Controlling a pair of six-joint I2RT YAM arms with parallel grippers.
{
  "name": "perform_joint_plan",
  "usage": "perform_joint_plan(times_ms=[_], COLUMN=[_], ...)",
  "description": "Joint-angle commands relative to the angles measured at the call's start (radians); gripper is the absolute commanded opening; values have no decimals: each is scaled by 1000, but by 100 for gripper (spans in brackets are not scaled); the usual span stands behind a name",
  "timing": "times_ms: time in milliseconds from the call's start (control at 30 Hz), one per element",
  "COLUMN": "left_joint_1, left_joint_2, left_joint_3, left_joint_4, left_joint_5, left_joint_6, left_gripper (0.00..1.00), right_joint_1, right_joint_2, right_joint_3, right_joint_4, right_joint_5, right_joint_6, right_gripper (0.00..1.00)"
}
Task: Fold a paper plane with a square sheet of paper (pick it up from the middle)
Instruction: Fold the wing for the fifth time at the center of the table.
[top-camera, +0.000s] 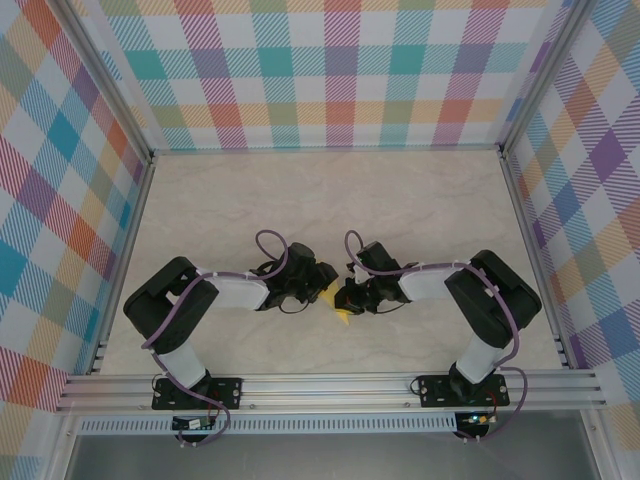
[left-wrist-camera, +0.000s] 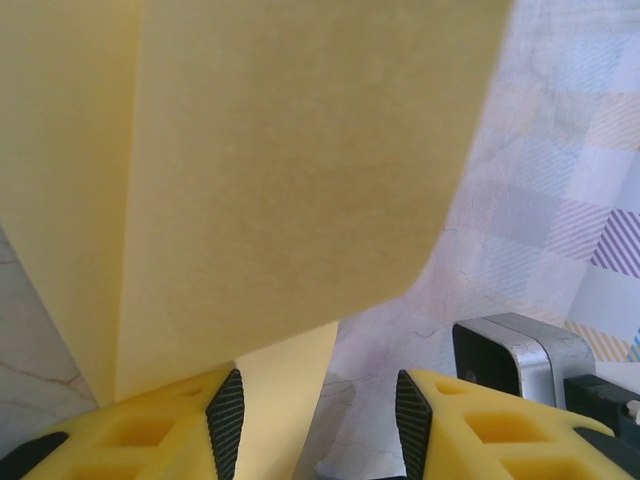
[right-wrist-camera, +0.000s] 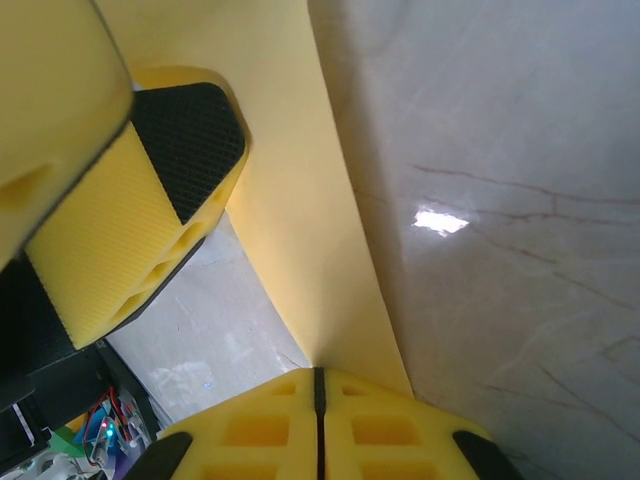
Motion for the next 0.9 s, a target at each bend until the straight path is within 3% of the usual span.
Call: perform_joint_plan(times_ms=[0, 467, 867], left_joint_1=[0, 49, 53], left_joint_2=[-14, -139, -110], left_joint_3=[0, 107, 86], left_joint_4=[-114, -193, -152], left_joint_5=[-28, 19, 23], left_joint_6=[51, 241, 251], left_gripper=[48, 61, 59], right_joint_1=[7, 6, 6], right_joint_2=[43, 82, 99], right_joint_3=[-28, -6, 7], right_joint_4=[-62, -88, -111], right_joint_5=[55, 52, 53], right_joint_6=[-14, -2, 3], right_gripper=[5, 3, 3])
